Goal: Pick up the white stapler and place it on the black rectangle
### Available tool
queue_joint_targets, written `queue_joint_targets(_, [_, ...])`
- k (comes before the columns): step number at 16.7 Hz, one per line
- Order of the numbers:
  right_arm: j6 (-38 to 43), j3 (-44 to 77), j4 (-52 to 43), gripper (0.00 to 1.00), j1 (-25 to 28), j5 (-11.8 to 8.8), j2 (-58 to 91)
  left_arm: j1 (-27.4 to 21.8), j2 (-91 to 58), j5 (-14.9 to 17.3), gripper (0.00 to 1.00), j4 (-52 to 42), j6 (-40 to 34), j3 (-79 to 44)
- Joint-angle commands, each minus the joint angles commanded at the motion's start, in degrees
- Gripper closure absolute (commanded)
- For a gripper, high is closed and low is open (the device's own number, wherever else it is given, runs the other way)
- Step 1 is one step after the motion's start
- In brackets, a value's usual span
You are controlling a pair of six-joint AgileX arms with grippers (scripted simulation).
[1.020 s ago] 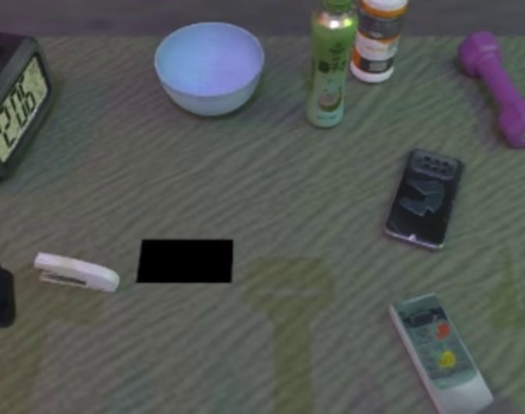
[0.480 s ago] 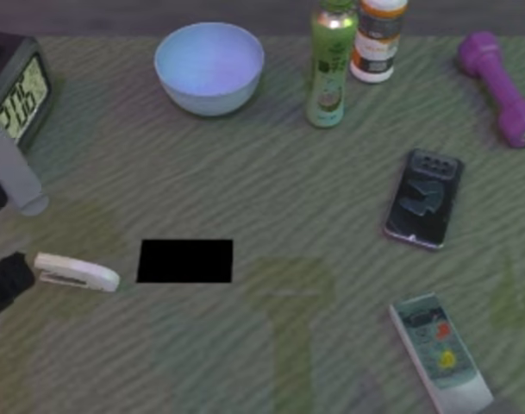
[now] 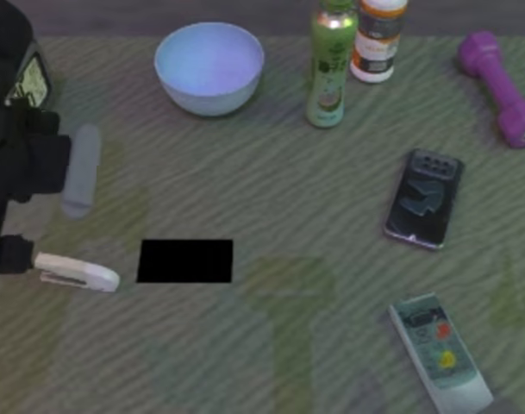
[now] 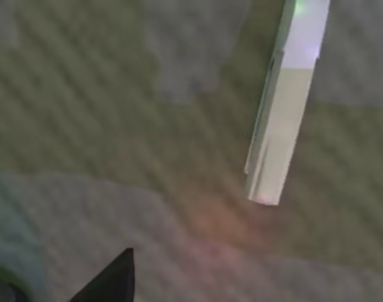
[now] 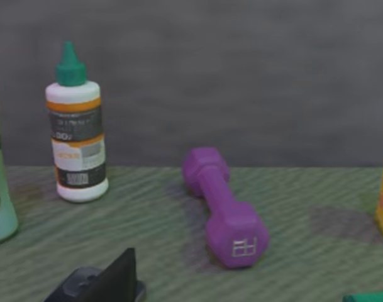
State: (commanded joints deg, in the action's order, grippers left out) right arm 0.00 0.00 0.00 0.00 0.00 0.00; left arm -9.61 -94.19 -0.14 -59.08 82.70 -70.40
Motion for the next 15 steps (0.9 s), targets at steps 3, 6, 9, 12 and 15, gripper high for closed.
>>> queue_joint_targets(3, [0.00,0.00,0.00,0.00,0.00,0.00,0.00,-0.72,-6.57,0.12,0.00,-4.09,5.90,-5.31])
queue_joint_targets(6, [0.00,0.00,0.00,0.00,0.00,0.00,0.00,-0.92,-8.34,0.16,0.00,-5.17,7.56,-6.76])
queue_joint_targets(9, [0.00,0.00,0.00,0.00,0.00,0.00,0.00,-0.92,-8.34,0.16,0.00,-5.17,7.56,-6.76])
queue_joint_targets(12, [0.00,0.00,0.00,0.00,0.00,0.00,0.00,-0.71,-8.58,0.16,0.00,-4.15,7.58,-5.92])
queue_joint_targets(15, [0.00,0.00,0.00,0.00,0.00,0.00,0.00,-0.82,-10.78,0.18,0.00,1.47,7.70,-2.47])
